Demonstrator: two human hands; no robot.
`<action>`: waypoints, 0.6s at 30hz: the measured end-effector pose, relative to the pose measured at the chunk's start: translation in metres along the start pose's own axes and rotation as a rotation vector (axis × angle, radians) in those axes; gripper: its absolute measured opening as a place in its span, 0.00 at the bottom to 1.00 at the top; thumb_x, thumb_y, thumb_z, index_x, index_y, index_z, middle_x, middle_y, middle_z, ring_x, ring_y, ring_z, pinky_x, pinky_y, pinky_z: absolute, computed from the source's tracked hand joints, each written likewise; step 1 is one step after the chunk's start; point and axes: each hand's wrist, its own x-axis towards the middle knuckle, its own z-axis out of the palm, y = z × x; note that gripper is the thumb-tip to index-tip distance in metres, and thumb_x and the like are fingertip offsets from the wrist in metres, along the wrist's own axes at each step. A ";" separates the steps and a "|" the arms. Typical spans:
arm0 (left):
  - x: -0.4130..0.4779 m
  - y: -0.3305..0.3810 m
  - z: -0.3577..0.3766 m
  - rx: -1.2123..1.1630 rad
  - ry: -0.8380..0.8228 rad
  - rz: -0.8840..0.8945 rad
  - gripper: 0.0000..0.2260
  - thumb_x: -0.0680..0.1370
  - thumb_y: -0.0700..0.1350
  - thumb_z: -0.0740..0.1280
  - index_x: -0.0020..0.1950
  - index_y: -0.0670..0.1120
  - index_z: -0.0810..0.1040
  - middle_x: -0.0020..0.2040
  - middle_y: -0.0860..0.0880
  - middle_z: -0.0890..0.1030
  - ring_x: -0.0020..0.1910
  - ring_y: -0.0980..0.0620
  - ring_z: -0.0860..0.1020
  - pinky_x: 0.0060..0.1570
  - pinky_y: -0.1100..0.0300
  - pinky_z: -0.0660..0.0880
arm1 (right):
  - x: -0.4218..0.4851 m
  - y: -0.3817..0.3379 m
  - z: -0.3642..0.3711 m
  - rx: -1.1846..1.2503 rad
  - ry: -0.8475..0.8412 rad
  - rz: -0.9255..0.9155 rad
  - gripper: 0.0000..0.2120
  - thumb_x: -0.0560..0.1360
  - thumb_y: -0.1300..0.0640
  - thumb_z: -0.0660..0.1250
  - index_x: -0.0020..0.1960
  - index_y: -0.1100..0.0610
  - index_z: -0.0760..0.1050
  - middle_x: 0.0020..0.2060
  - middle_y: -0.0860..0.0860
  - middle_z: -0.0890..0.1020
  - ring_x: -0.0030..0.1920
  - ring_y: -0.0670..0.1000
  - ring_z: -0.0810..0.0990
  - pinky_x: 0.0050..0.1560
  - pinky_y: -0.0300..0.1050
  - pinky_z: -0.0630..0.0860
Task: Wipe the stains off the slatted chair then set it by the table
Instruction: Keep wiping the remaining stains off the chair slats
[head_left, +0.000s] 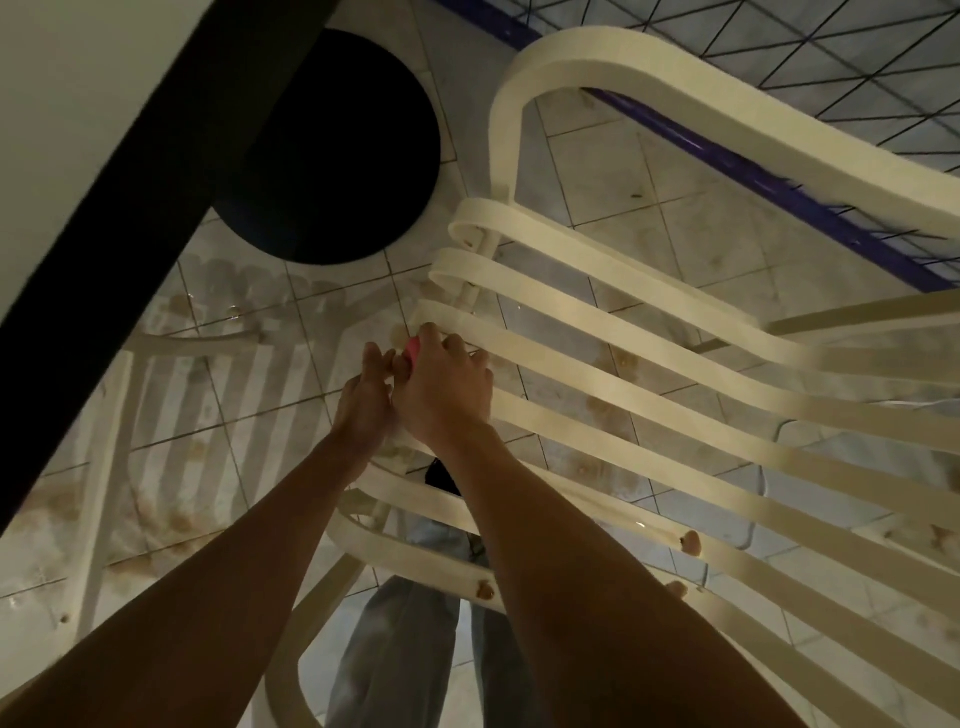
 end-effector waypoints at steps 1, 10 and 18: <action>-0.002 0.001 -0.001 0.001 -0.022 0.002 0.27 0.83 0.63 0.43 0.58 0.57 0.81 0.54 0.49 0.84 0.57 0.52 0.81 0.53 0.55 0.76 | 0.000 -0.001 0.002 0.001 0.018 0.004 0.19 0.80 0.46 0.61 0.67 0.53 0.68 0.62 0.57 0.76 0.62 0.65 0.71 0.64 0.64 0.68; -0.006 0.011 0.004 0.025 0.033 0.012 0.22 0.85 0.59 0.43 0.49 0.60 0.76 0.52 0.53 0.78 0.56 0.53 0.75 0.47 0.62 0.67 | -0.022 0.059 -0.012 0.172 0.099 -0.044 0.14 0.78 0.40 0.62 0.59 0.46 0.73 0.54 0.47 0.79 0.54 0.54 0.75 0.59 0.57 0.72; -0.002 0.006 0.000 0.046 0.003 0.009 0.25 0.85 0.59 0.44 0.68 0.54 0.76 0.63 0.49 0.76 0.66 0.48 0.72 0.57 0.56 0.64 | -0.042 0.105 -0.022 0.165 0.161 0.001 0.18 0.77 0.36 0.56 0.58 0.46 0.73 0.51 0.46 0.78 0.52 0.51 0.73 0.58 0.50 0.69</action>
